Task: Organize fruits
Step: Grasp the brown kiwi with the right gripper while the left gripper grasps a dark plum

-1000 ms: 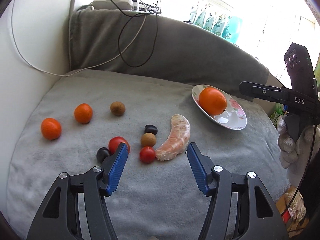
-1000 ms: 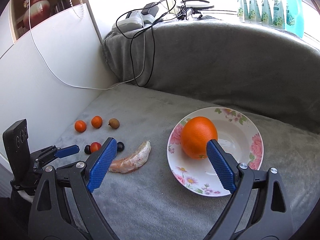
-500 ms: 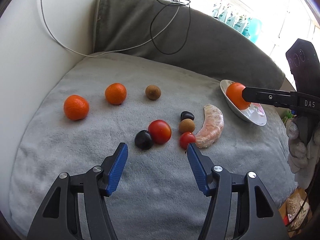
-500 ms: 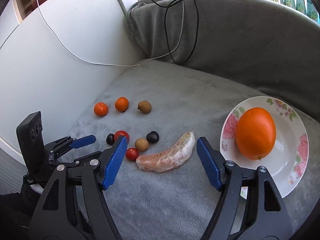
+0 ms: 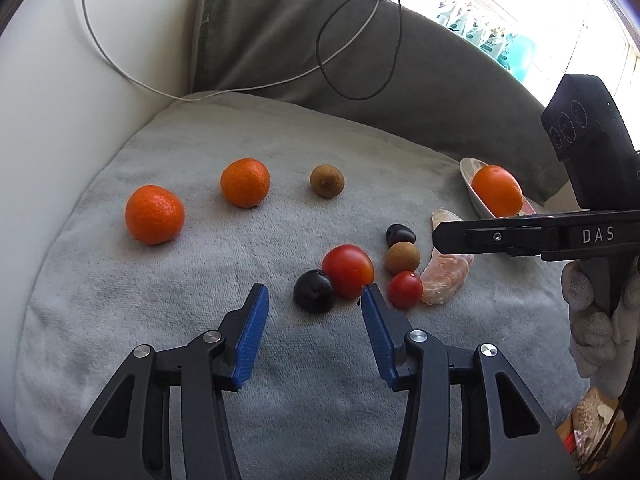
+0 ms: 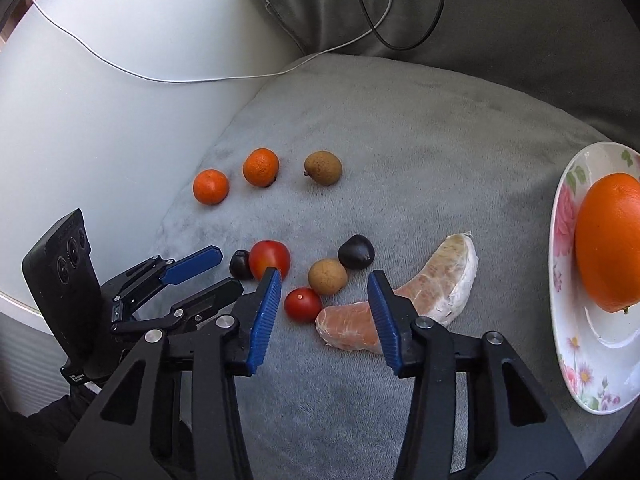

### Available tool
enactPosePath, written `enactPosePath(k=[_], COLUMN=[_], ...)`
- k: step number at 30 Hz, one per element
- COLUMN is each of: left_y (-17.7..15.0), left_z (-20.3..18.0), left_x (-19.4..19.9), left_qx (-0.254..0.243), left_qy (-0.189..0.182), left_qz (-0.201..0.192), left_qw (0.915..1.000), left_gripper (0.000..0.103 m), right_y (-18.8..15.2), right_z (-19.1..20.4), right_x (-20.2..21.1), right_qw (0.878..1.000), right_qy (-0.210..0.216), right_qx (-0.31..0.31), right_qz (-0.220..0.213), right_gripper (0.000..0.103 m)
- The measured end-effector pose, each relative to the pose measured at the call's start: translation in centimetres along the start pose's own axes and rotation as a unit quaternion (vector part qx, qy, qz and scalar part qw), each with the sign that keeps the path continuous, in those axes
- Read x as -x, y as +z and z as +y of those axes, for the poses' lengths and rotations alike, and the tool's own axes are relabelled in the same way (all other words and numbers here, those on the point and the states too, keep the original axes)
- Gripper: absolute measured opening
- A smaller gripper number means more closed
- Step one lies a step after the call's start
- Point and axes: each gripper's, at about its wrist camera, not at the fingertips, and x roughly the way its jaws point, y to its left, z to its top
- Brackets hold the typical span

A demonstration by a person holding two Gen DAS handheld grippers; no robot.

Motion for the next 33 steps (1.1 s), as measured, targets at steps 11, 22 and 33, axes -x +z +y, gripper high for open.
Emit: enactPosePath(k=[11,22,33], left_y=[0.2,0.4,0.3], left_z=[0.4,0.3,0.3], left_x=[-1.0,-1.3,-1.1], left_qx=[-0.004,-0.013,-0.01], left_qy=[-0.001,-0.007,-0.006], left_qz=[0.008,0.012,0.009], left_qw=[1.0,0.9998,0.9999], left_gripper=[0.04,0.028,0.021], right_y=[0.4,0.5,0.2], right_z=[0.7,0.9,1.0], right_x=[-2.0,-2.6,-2.3], right_qw=[1.0,0.999,0.999], right_qy=[-0.011,-0.021,-0.023], right_qx=[0.002,0.0,0.001], right_qz=[0.027,0.035,0.028], right_gripper=[0.037,0.025,0.024])
